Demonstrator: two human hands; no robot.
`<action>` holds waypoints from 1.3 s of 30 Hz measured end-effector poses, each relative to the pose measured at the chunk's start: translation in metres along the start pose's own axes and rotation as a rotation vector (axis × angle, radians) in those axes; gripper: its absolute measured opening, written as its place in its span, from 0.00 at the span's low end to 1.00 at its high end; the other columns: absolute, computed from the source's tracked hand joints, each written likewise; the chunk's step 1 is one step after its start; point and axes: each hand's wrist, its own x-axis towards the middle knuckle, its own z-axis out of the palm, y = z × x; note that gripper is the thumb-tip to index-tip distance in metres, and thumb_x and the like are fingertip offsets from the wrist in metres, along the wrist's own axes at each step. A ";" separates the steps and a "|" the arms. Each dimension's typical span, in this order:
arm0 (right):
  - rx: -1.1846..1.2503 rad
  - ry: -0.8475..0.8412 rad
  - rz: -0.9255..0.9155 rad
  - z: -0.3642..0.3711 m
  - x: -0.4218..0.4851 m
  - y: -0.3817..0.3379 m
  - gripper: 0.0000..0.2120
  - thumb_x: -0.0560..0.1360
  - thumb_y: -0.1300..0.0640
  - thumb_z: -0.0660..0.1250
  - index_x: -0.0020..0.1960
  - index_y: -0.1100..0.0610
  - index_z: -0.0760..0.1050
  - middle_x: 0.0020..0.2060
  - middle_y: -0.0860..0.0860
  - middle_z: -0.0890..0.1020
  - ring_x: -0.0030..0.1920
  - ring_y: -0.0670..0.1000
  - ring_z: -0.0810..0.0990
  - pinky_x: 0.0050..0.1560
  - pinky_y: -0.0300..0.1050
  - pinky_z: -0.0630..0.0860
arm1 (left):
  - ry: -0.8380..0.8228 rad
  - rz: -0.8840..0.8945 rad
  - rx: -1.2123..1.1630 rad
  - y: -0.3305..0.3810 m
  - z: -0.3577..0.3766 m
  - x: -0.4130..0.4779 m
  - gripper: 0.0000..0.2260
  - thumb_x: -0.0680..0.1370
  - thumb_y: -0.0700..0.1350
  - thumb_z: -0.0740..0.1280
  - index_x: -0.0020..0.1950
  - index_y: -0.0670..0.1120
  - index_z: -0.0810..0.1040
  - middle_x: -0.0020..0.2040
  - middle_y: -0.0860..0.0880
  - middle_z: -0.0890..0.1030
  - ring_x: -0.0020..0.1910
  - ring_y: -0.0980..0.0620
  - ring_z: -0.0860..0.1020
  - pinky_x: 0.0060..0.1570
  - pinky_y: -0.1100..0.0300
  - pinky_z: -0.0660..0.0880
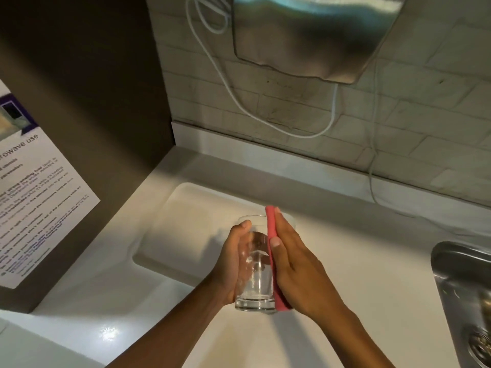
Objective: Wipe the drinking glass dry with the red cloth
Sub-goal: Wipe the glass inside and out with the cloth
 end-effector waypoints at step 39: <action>-0.003 0.002 -0.026 0.040 -0.017 -0.009 0.27 0.69 0.23 0.28 0.66 0.21 0.24 0.75 0.28 0.32 0.69 0.23 0.36 0.68 0.26 0.40 | 0.200 0.058 -0.005 0.017 -0.009 0.001 0.30 0.82 0.67 0.58 0.61 0.42 0.83 0.60 0.36 0.87 0.64 0.34 0.83 0.68 0.38 0.78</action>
